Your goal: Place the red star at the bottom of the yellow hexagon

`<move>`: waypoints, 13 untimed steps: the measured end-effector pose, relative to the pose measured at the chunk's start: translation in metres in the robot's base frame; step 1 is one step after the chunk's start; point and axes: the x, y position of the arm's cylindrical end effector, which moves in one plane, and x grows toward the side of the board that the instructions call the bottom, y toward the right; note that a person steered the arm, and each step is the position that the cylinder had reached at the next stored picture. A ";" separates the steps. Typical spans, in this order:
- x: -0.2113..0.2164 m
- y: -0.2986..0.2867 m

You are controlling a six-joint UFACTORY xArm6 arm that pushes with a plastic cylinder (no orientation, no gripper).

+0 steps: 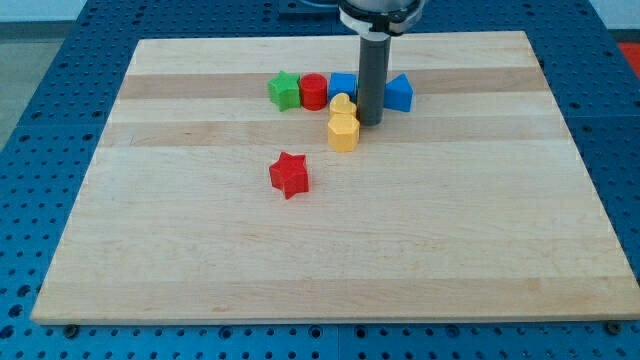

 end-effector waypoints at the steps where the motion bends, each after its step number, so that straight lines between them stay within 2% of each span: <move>1: 0.000 0.000; 3: 0.006 0.035; 4: 0.039 0.042; 5: 0.092 0.031; 6: 0.134 -0.004; 7: 0.150 -0.055; 8: 0.151 -0.106; 9: 0.140 -0.132; 10: 0.120 -0.131; 13: 0.099 -0.085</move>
